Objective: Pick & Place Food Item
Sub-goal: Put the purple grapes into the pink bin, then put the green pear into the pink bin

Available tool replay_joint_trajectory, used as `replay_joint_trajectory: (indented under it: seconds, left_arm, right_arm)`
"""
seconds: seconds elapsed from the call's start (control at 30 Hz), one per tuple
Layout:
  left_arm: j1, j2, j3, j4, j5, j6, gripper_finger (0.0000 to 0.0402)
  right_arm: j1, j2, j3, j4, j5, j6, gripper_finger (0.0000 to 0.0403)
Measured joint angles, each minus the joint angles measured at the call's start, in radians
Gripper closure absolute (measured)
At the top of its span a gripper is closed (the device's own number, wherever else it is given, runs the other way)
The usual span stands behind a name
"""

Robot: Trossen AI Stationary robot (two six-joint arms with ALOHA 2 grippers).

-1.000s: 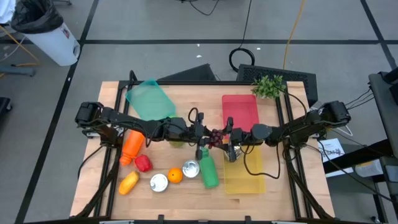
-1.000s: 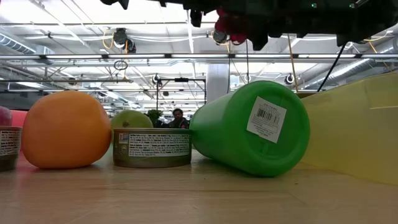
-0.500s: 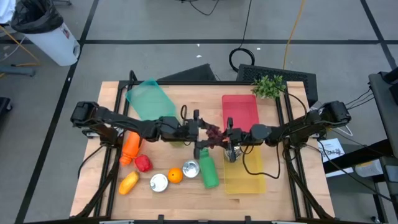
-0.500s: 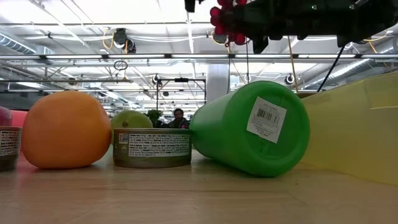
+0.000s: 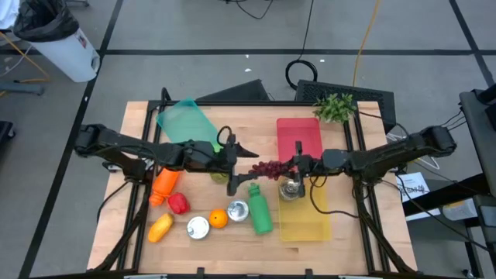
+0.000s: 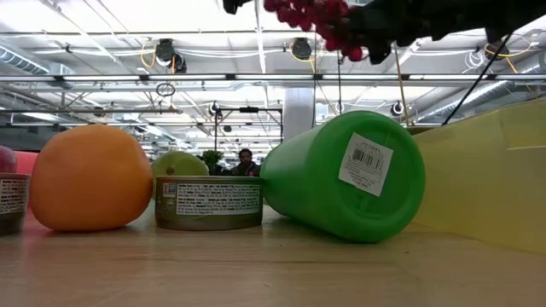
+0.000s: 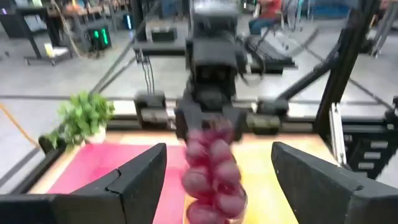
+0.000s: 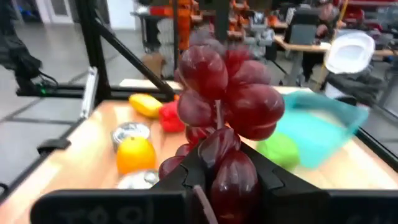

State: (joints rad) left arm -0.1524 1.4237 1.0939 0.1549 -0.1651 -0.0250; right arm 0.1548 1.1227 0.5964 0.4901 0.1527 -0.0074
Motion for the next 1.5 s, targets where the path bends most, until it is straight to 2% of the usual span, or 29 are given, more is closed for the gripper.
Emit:
replay_joint_trajectory:
  seconds: [0.27, 0.43, 0.67, 1.0, 1.13, 1.37, 1.5]
  left_arm:
    - [-0.001, 0.042, -0.002, -0.051, 0.006, 0.02, 0.01]
    - [0.005, 0.043, -0.002, -0.05, 0.006, 0.024, 0.01]
    - [0.007, 0.043, -0.002, -0.05, 0.006, 0.023, 0.01]
    - [0.007, 0.043, -0.002, -0.048, 0.006, 0.016, 0.01]
    - [0.007, 0.043, -0.002, -0.047, 0.006, 0.016, 0.01]
    - [0.007, 0.043, -0.002, -0.051, 0.006, -0.021, 0.01]
    - [0.007, 0.043, -0.002, -0.065, 0.006, -0.067, 0.01]
  right_arm:
    - [-0.064, -0.123, -0.002, -0.382, 0.332, -0.006, 0.0358]
    - [-0.117, -0.127, -0.065, -0.398, 0.463, 0.029, 0.0358]
    - [-0.177, -0.128, -0.163, -0.39, 0.505, 0.104, 0.0358]
    - [-0.26, -0.128, -0.209, -0.372, 0.489, 0.083, 0.035]
    - [-0.274, -0.128, -0.209, -0.372, 0.405, 0.054, 0.0301]
    - [-0.292, -0.158, -0.209, -0.379, 0.394, 0.101, 0.0173]
    - [-0.29, -0.231, -0.209, -0.378, 0.358, 0.101, 0.0126]
